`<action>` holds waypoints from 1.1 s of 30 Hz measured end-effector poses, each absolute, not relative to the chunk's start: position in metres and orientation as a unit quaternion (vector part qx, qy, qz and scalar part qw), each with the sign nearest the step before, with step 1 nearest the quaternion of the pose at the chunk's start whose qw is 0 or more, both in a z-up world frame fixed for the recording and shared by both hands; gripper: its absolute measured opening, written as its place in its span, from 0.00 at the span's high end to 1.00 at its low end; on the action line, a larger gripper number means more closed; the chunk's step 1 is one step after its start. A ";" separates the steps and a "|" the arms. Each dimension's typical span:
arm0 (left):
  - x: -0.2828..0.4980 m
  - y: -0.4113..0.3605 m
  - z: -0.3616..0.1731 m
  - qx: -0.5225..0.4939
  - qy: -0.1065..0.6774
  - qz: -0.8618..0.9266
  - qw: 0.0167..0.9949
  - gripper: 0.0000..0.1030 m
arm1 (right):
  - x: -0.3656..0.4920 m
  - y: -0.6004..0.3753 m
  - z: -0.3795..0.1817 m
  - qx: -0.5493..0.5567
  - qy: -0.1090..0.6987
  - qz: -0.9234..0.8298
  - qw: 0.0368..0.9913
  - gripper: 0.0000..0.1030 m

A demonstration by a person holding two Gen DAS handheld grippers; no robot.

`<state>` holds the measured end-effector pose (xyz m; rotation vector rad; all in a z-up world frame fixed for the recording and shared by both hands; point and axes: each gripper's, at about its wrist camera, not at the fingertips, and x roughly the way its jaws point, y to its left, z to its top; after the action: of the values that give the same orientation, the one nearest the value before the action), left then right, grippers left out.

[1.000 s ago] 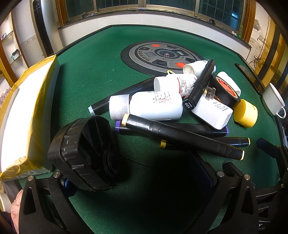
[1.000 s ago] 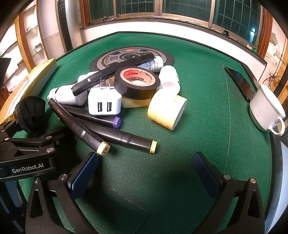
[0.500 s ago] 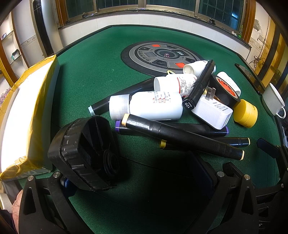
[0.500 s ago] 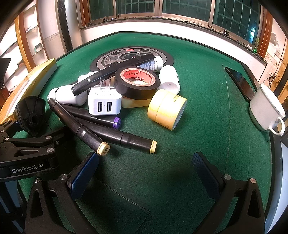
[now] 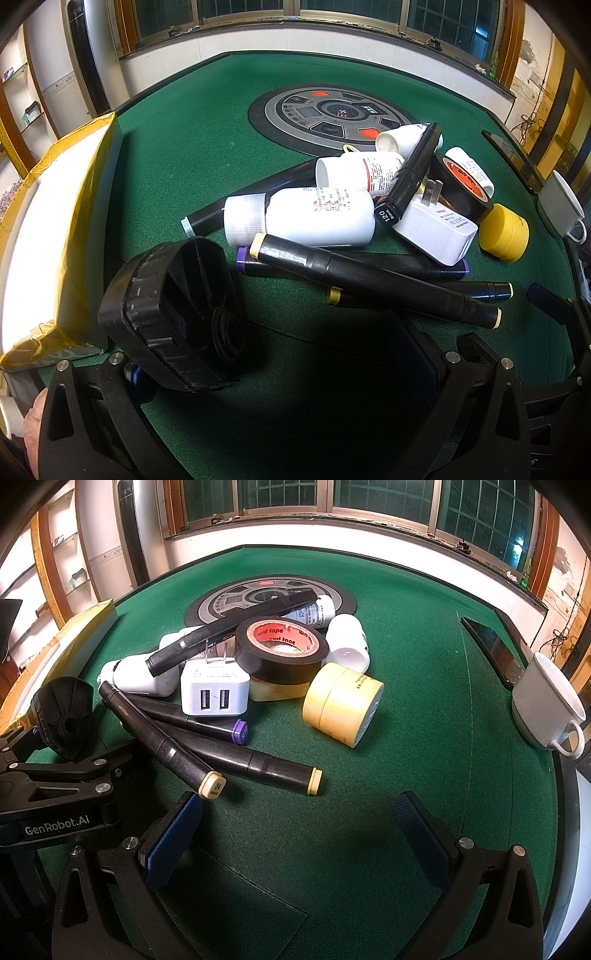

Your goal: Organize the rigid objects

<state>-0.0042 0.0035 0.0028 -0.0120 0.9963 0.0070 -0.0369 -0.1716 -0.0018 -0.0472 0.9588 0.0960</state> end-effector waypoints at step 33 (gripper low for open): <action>-0.005 0.004 0.003 -0.006 0.478 0.003 0.878 0.00 | -0.036 -0.169 -0.003 -0.022 0.461 0.046 0.886 0.01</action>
<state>-0.0047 0.0040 0.0027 -0.0122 0.9962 0.0067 -0.0357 -0.1695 -0.0025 -0.0464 0.9590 0.0954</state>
